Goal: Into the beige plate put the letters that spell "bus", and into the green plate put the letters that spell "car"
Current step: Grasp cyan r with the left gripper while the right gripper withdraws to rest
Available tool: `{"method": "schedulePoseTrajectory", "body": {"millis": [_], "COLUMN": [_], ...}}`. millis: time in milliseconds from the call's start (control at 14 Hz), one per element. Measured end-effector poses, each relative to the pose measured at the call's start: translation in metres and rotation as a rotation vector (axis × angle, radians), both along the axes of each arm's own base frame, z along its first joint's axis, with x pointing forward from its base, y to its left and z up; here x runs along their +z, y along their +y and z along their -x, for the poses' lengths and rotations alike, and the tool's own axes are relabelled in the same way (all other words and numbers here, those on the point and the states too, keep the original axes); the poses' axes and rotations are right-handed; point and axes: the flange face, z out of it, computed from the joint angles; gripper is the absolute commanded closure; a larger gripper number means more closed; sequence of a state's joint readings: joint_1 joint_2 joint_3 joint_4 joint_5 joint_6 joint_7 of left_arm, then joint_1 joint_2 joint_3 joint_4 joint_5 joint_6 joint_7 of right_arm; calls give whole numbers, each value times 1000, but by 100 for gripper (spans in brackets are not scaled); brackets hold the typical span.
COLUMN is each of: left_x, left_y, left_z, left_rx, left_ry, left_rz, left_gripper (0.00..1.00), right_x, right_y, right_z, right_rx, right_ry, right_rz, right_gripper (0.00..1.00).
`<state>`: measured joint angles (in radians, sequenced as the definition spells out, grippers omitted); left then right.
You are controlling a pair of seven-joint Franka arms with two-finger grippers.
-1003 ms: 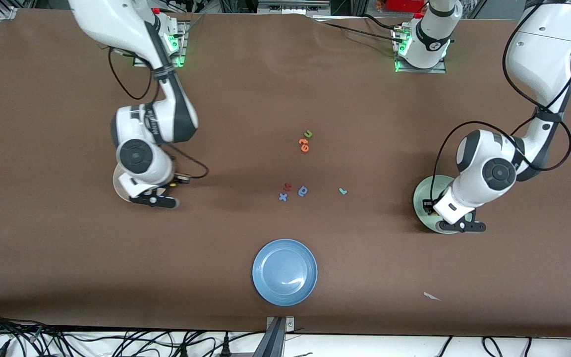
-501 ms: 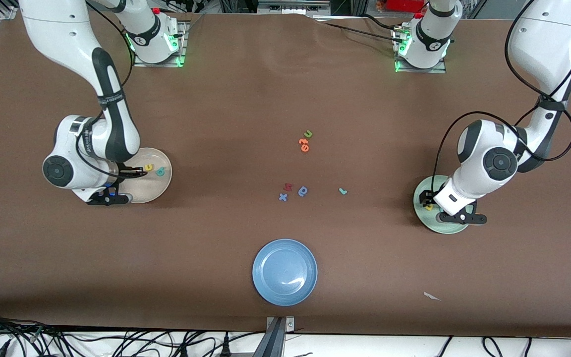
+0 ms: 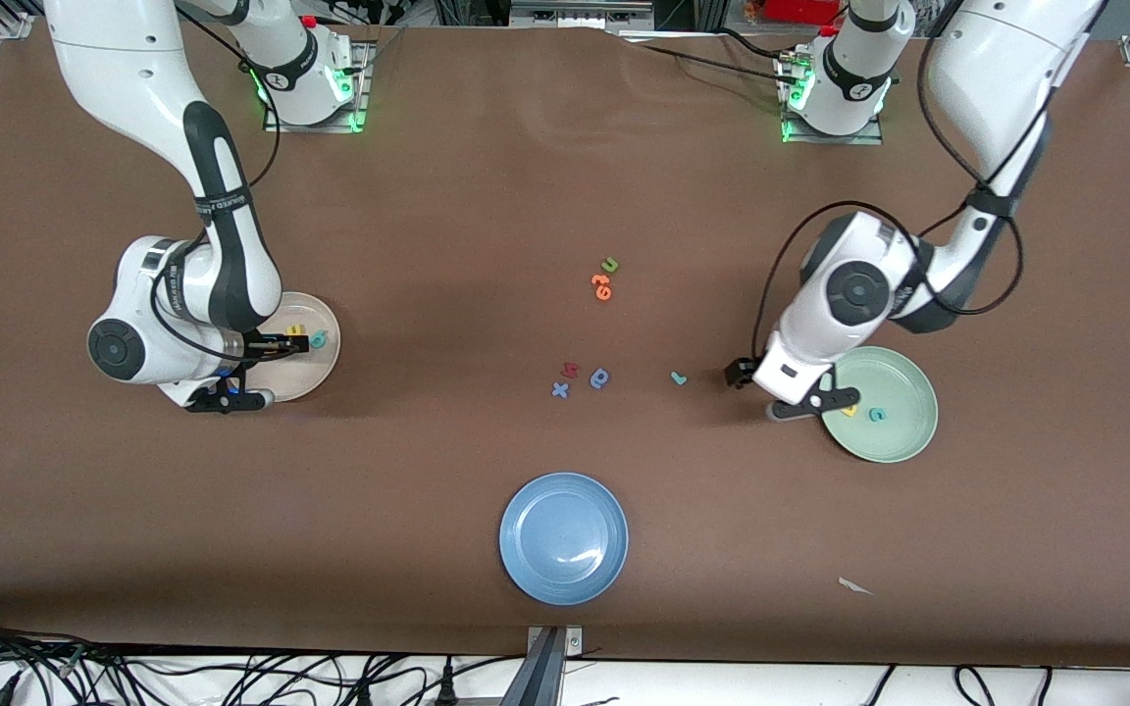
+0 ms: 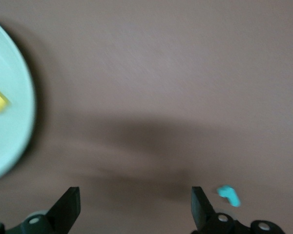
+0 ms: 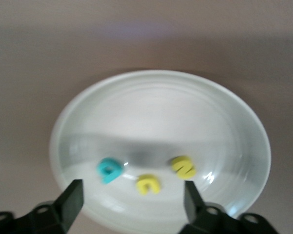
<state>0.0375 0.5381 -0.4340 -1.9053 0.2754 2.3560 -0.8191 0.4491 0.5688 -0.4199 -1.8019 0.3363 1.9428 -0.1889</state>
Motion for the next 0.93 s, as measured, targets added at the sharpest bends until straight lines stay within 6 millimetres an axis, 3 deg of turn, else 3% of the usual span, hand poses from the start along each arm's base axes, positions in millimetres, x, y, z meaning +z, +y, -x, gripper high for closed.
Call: {"method": "schedulePoseTrajectory", "body": {"millis": [286,430,645,931], "left_x": [-28,-37,-43,-54], "left_y": [-56,-76,-81,-87], "left_z": [11,6,-5,-4], "left_rx": [154,195,228,232], "left_ry": [37,42,41,55], "left_rz": [12,27,44,46], "left_gripper": [3,6,16,31], "right_x": [95,129,172,274], "right_y": [31,38,35,35], "right_z": [-27,-42,-62,-88], "right_rx": [66,91,136,180], "right_ry": [74,13,-89,-321], "right_rz": [-63,-54,18,119], "right_gripper": [0,0,0,0]}}
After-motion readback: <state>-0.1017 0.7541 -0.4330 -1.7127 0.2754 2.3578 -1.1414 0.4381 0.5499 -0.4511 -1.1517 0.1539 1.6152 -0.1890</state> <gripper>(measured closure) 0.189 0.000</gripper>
